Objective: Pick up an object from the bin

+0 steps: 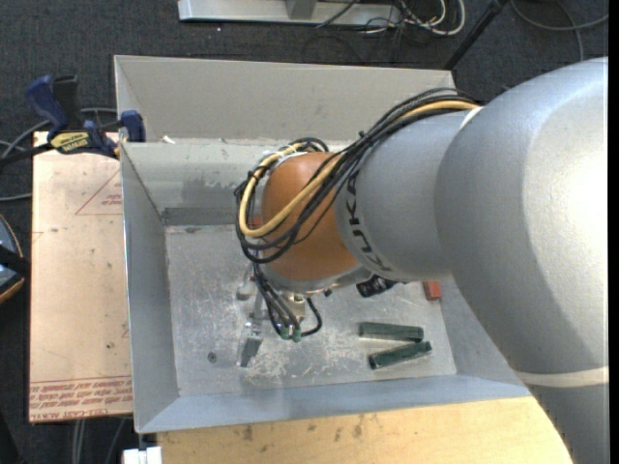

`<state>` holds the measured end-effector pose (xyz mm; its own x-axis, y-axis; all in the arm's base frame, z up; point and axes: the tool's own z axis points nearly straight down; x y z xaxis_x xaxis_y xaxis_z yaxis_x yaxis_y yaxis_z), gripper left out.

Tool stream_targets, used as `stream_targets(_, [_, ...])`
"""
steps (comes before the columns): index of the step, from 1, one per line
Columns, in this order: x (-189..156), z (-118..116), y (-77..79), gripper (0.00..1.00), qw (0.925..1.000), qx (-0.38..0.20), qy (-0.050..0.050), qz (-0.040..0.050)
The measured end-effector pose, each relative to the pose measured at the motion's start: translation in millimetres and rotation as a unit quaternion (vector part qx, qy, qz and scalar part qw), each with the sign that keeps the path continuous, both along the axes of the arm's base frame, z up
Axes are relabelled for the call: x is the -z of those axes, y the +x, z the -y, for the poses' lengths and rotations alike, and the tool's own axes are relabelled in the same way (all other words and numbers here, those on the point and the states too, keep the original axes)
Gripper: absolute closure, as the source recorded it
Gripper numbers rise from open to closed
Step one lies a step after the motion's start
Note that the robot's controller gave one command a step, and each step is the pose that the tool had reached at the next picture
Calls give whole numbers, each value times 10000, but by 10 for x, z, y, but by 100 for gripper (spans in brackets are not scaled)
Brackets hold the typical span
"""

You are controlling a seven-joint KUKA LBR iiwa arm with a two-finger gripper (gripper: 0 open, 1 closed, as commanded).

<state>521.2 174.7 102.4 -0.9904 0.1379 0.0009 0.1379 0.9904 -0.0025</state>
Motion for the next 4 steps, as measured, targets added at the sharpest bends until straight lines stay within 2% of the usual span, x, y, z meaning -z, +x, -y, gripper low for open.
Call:
stream_targets(1, [-120, -89, -26, 0, 9997, -257, 23, 25])
stream_targets(2, [-59, 259, -17, 0, 9977, -673, 18, 1])
stream_targets(3, [-99, 686, 233, 0, 9958, -915, 16, 14])
stream_targets(4, [221, 979, 328, 0, 9970, -777, 21, 21])
